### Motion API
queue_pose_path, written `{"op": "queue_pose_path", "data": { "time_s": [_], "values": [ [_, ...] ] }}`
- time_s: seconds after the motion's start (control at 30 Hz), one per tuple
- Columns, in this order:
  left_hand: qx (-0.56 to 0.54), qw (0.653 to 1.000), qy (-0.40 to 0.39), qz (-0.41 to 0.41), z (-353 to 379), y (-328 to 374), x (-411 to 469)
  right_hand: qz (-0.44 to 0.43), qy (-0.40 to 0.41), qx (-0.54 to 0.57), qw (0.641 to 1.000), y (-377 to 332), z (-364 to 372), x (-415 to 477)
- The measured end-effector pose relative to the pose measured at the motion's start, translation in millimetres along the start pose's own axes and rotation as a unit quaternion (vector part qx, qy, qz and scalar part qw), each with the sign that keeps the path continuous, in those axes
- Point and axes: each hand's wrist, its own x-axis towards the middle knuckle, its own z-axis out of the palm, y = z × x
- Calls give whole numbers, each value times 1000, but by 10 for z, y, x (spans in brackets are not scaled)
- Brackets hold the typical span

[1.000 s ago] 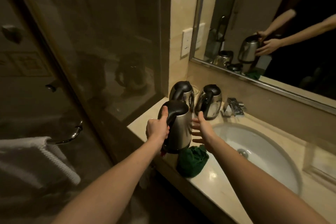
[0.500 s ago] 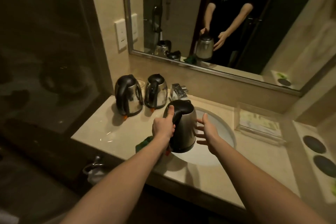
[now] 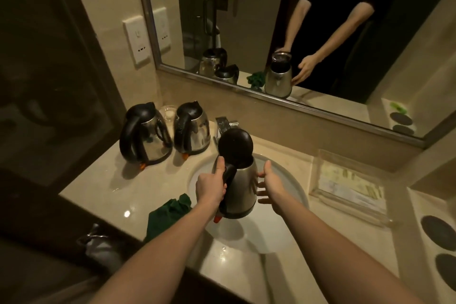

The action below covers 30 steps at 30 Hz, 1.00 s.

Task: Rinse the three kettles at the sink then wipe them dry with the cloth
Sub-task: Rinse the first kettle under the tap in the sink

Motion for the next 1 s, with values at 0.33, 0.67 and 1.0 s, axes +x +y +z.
{"op": "queue_pose_path", "data": {
  "time_s": [0.33,0.67,1.0],
  "values": [
    [-29,997,21,-73,143,-183,327,1,-8,-25,1000,-100,-60,572],
    [-35,994,-2,-99,156,-287,884,-50,32,-61,996,-282,82,1213],
    [-32,991,-35,-125,100,-331,1384,-101,136,-193,967,-667,371,1862]
  ]
}}
